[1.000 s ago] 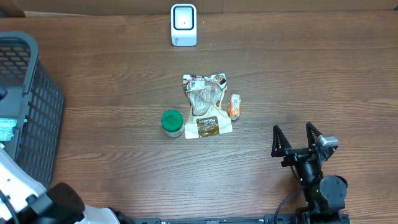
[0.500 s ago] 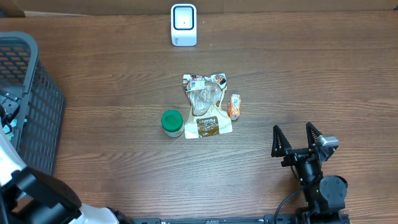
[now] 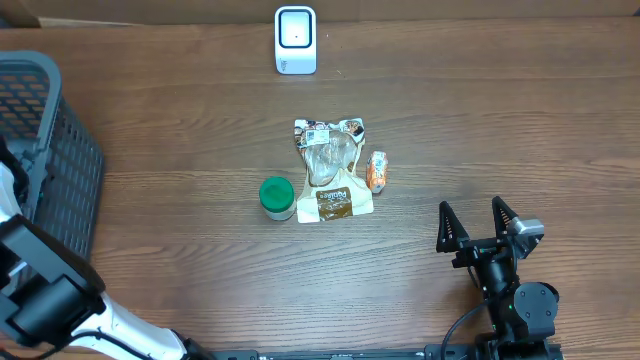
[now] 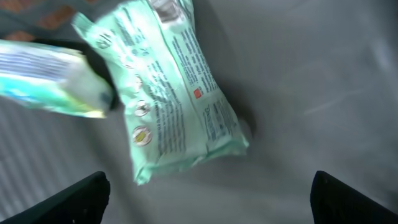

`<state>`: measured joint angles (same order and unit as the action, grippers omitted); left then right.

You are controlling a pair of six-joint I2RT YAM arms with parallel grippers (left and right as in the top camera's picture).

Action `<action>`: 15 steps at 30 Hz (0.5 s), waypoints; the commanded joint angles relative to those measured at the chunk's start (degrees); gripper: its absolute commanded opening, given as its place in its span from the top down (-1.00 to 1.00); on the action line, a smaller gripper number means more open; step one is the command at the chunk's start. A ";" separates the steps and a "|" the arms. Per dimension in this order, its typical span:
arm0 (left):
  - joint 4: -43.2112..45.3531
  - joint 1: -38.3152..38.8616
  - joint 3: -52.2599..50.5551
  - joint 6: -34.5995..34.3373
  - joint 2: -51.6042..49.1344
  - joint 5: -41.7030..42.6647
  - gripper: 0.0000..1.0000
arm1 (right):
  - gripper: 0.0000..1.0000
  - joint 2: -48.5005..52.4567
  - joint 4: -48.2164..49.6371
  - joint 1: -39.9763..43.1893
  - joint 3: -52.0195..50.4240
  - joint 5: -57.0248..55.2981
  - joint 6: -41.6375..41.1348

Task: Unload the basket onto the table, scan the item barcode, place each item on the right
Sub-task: 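Move the left gripper into the basket and grasp the mint-green packet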

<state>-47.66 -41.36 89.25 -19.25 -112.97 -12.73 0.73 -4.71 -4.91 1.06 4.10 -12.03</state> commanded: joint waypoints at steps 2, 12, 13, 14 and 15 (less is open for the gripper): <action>1.16 -0.52 -0.26 1.07 -3.74 -1.90 -0.80 | -1.00 -0.57 0.24 -0.28 -0.61 -0.17 -0.35; 1.84 -1.95 -0.26 1.05 -10.75 -2.08 -0.70 | -1.00 -0.57 0.24 -0.28 -0.61 -0.17 -0.35; 1.90 -2.03 -0.28 1.05 -11.28 -2.05 -0.68 | -1.00 -0.57 0.24 -0.28 -0.61 -0.15 -0.35; 1.92 -2.10 -0.26 1.05 -11.54 -2.05 -0.65 | -1.00 -0.57 0.26 -0.28 -0.61 -0.17 -0.35; 2.05 -2.12 -0.26 1.05 -11.87 -2.08 -0.60 | -1.00 -0.57 0.24 -0.28 -0.61 -0.17 -0.35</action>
<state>-45.21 -42.65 89.95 -19.09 -120.20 -13.28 0.73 -4.73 -4.91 1.06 4.08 -11.99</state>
